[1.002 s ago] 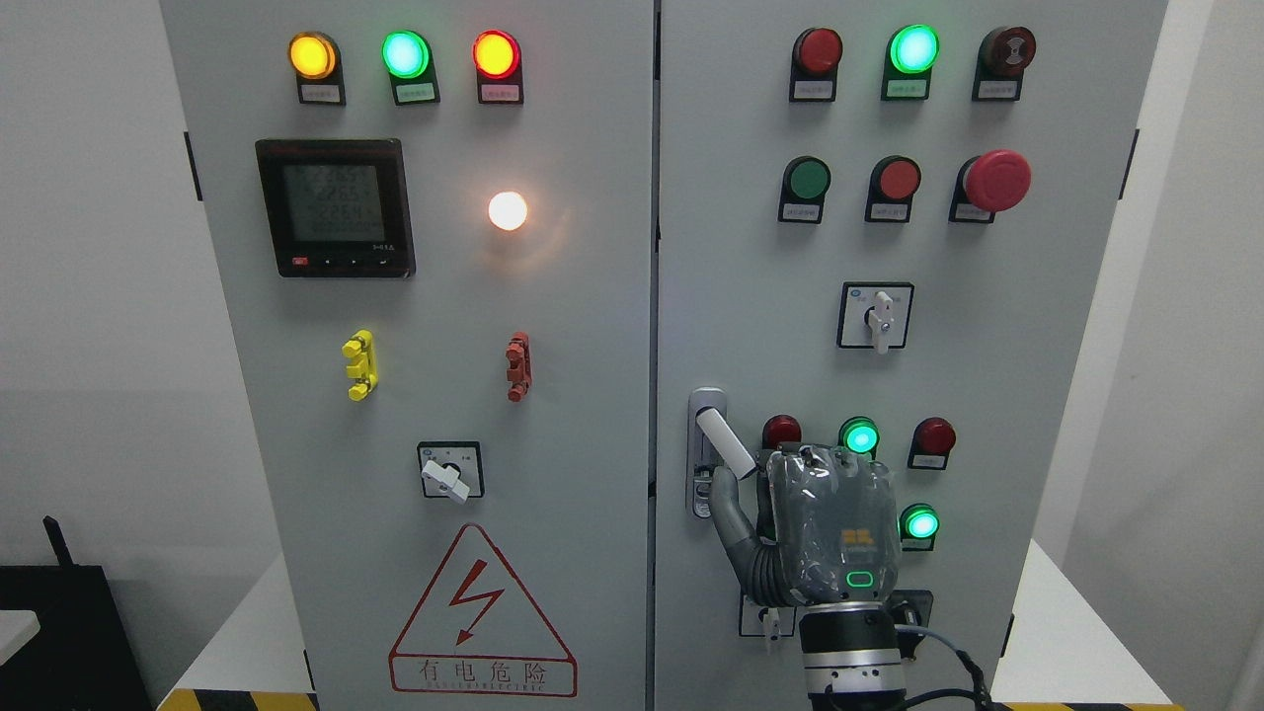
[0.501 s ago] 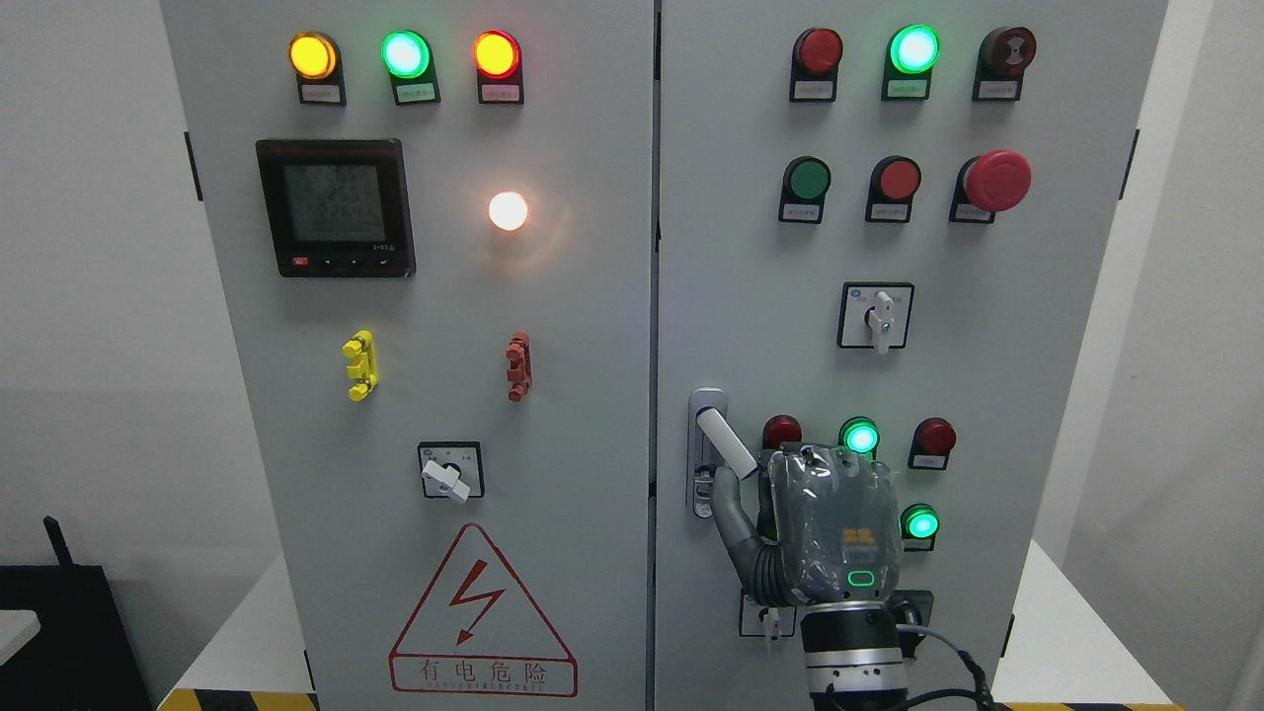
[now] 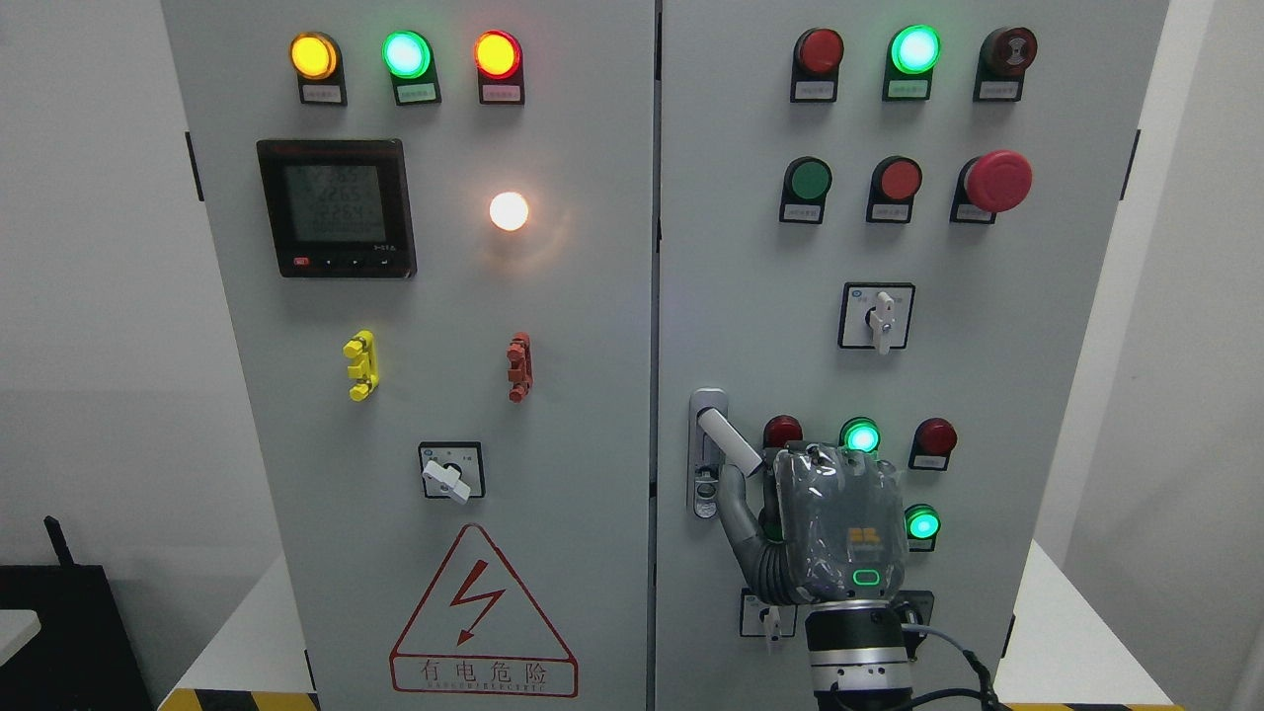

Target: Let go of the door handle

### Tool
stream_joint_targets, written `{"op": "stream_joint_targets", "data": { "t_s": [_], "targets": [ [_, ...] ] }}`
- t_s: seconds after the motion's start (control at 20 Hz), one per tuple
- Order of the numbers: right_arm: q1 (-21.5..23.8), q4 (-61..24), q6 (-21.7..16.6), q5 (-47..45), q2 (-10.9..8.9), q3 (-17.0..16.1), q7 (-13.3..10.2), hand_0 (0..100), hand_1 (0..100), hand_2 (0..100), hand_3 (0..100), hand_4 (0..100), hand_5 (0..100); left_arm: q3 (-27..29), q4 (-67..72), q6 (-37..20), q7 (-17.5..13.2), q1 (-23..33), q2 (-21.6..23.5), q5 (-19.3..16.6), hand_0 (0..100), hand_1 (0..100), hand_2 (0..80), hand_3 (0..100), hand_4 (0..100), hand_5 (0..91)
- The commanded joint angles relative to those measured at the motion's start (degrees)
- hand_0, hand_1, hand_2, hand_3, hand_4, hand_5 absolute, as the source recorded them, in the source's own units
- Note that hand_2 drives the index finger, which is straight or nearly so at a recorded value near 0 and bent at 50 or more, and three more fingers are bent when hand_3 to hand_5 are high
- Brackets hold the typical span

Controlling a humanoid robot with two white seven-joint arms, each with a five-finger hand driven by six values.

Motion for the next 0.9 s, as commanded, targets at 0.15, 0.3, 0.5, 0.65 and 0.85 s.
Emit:
{"op": "stream_joint_targets", "data": {
  "t_s": [0.15, 0.3, 0.5, 0.65, 0.85],
  "targets": [
    [-0.1, -0.2, 0.0, 0.1, -0.13, -0.6, 0.0, 65, 44, 100, 100, 100, 98, 0.0, -0.5, 0.0, 0.0, 0.0, 0.0, -1.6, 12, 39, 0.0, 0, 0, 0.0],
    [-0.1, -0.2, 0.0, 0.0, -0.13, -0.8, 0.0, 65, 44, 100, 100, 100, 98, 0.0, -0.5, 0.0, 0.0, 0.0, 0.0, -1.6, 12, 39, 0.0, 0, 0, 0.0],
    [-0.1, -0.2, 0.0, 0.1, -0.13, -0.9, 0.0, 65, 44, 100, 100, 100, 98, 0.0, -0.5, 0.0, 0.0, 0.0, 0.0, -1.6, 12, 39, 0.0, 0, 0, 0.0],
    [-0.2, -0.2, 0.0, 0.0, -0.22, -0.9, 0.1, 65, 44, 100, 100, 100, 98, 0.0, -0.5, 0.0, 0.0, 0.0, 0.0, -1.6, 12, 39, 0.0, 0, 0, 0.0],
    [-0.4, -0.2, 0.0, 0.1, -0.22, -0.9, 0.1, 66, 44, 100, 100, 100, 98, 0.0, -0.5, 0.0, 0.0, 0.0, 0.0, -1.6, 12, 39, 0.0, 0, 0, 0.0]
  ]
}}
